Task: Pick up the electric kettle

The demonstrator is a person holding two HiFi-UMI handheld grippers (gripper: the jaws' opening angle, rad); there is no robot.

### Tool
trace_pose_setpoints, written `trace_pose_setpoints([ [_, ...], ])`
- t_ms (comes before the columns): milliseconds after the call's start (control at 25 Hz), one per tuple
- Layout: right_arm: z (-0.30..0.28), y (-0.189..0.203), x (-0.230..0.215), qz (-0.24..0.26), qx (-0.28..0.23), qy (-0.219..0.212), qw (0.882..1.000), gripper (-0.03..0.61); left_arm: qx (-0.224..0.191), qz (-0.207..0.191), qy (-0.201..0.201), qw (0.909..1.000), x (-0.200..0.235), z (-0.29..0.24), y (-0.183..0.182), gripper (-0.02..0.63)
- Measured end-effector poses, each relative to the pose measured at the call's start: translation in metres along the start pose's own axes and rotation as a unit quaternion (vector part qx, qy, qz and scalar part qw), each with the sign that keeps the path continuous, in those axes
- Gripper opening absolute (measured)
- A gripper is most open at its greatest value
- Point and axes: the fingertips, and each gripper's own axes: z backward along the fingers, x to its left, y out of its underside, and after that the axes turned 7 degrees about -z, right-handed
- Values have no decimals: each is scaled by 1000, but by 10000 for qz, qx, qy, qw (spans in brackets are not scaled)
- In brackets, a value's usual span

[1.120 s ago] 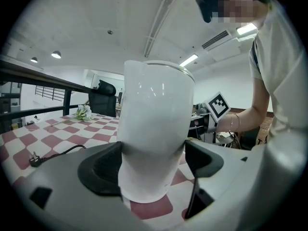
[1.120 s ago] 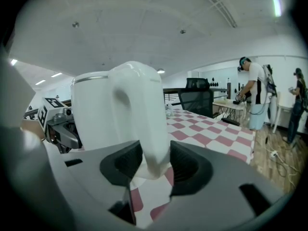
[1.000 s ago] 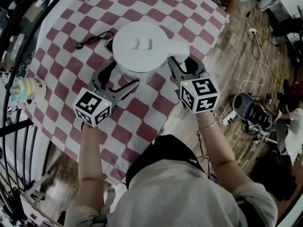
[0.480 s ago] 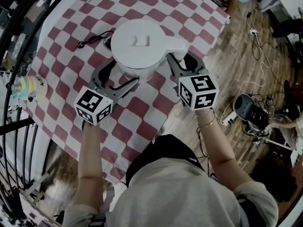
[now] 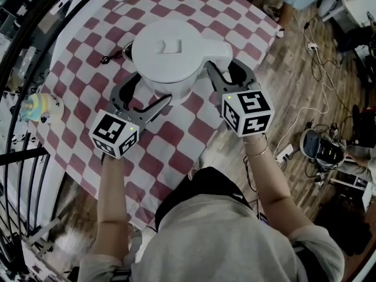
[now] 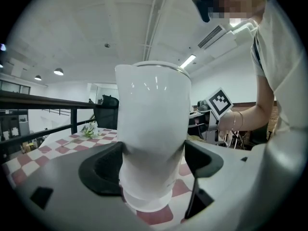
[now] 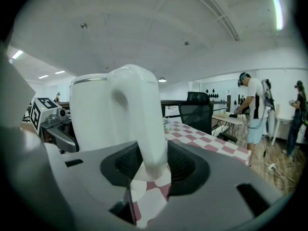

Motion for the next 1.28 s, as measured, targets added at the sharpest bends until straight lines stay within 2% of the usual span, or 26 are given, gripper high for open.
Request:
trace_pose_setpoints([
  [280,30,-25,8,-99,-348,-82,9993,160,-282,-330,-113,9990,-17,17,-39,408],
  [560,67,-39,17,-209,-610,-130,9978,160,-530,-448,-139,9975,-43,36,-69,408],
  [760,90,-40,25,-199,-680,-159,9974,161,-512,-478,-211,9973,-63,50,-75,408],
  [960,109,-38,31,-257,-694,-184,9971,161,-548,-321,-250,9977,-80,61,-79,407],
  [1280,127,-32,44,119,-521,-393,9978,160,-516,-359,-290,9976,-98,76,-76,407],
])
